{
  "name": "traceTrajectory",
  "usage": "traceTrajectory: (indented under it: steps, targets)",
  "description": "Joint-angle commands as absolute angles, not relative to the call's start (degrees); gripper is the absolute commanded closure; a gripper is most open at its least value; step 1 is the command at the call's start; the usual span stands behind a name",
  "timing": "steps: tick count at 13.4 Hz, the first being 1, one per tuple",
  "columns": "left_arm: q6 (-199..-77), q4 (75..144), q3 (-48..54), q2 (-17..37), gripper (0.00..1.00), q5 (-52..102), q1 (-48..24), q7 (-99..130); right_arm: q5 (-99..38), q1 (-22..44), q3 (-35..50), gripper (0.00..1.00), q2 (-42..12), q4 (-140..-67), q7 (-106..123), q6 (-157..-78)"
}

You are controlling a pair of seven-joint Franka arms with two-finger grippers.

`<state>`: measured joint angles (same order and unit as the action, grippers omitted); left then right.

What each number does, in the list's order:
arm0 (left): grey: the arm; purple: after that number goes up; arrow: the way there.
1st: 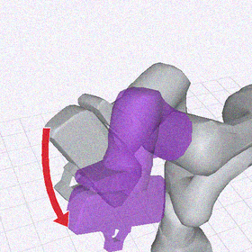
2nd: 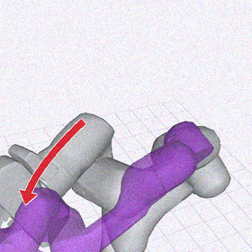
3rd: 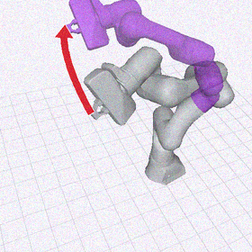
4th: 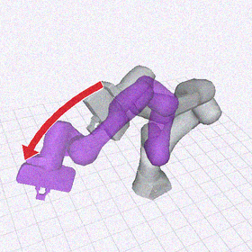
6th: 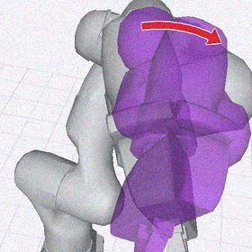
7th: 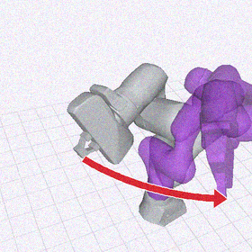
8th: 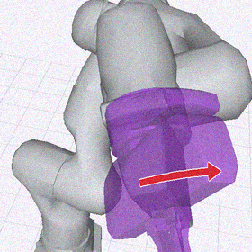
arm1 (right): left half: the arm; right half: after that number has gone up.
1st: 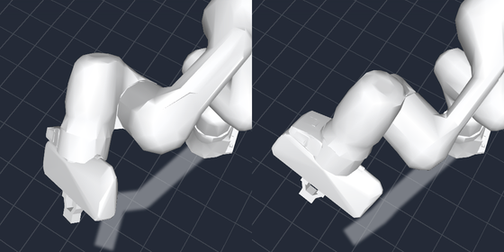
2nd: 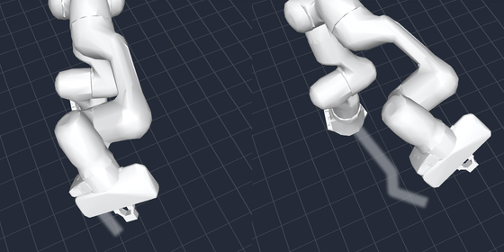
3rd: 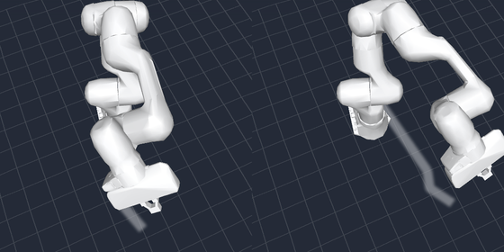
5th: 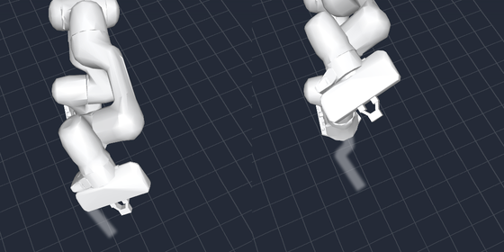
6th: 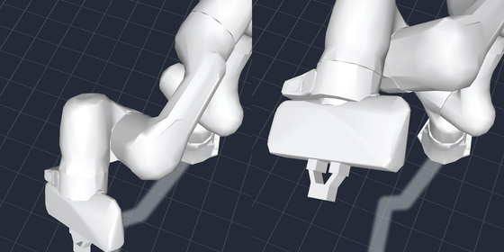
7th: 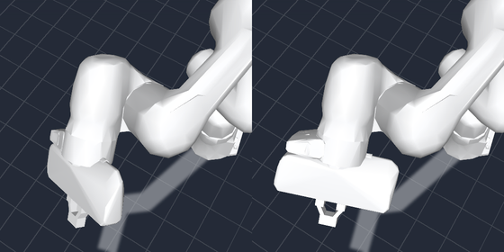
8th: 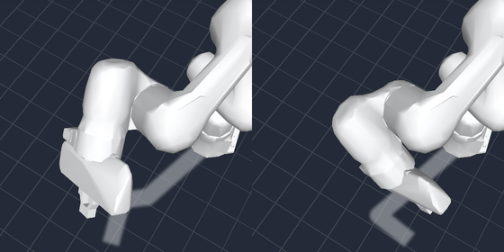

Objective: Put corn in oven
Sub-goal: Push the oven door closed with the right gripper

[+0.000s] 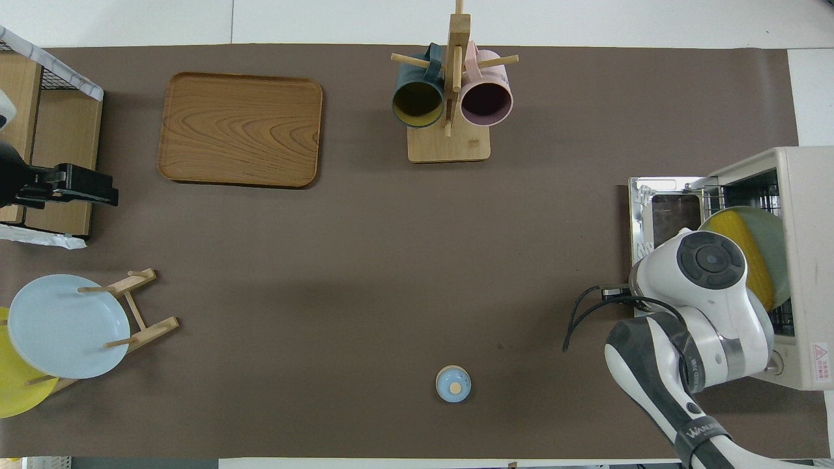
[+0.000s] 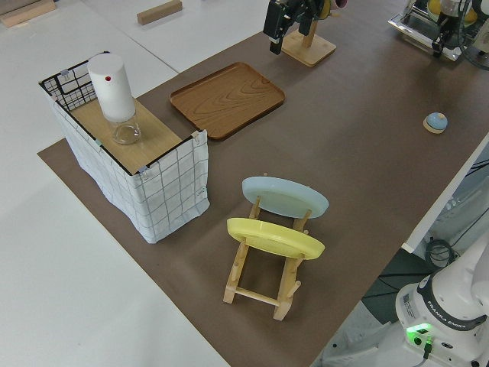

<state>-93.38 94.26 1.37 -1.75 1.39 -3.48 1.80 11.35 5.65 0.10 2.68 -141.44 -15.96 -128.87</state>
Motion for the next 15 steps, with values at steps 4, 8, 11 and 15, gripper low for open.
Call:
traceTrajectory:
  steps: [4,8,11,15]
  targets:
    - [-92.55,94.75,1.58,-2.46,0.00,1.05,-3.16,1.85,15.45,5.54,0.26,1.00,3.96,-140.03,-16.35,-124.47]
    - [-92.55,94.75,1.58,-2.46,0.00,1.05,-3.16,1.85,19.60,5.63,0.44,1.00,2.72,-131.85,-15.83,-114.10]
    - [-92.55,94.75,1.58,-2.46,0.00,1.05,-3.16,1.85,19.69,5.02,0.35,1.00,3.16,-126.93,-11.10,-107.60]
    - [-92.55,94.75,1.58,-2.46,0.00,1.05,-3.16,1.85,19.60,2.73,-0.44,1.00,5.27,-122.87,-2.22,-101.52]
